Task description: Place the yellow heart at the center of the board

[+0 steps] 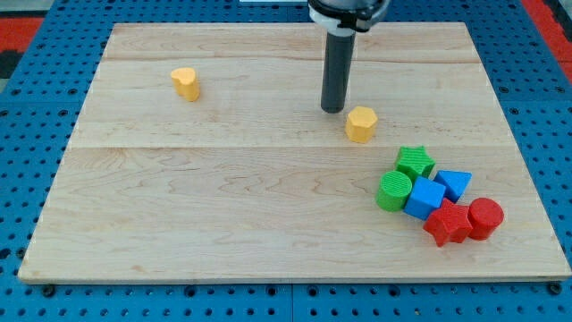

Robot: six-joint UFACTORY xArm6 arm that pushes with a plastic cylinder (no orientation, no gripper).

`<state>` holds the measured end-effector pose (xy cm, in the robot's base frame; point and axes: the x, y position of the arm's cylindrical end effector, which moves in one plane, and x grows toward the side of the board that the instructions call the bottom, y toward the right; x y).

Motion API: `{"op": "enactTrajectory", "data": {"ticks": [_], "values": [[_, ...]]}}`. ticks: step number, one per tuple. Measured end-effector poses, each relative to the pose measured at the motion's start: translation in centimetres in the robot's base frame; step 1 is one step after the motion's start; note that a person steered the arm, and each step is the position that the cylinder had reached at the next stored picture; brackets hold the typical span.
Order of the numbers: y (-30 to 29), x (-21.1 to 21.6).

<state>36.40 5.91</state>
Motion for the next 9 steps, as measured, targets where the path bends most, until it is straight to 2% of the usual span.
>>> {"op": "enactTrajectory", "data": {"ticks": [1,2,3,4,5,6,7,8,9], "values": [[4.1,4.1],[5.4,9.9],[3.5,4.9],[0.1,-4.9],[-12.0,-12.6],[-23.5,-11.9],[-24.0,-3.8],[-16.4,0.7],[-18.5,-2.5]]}}
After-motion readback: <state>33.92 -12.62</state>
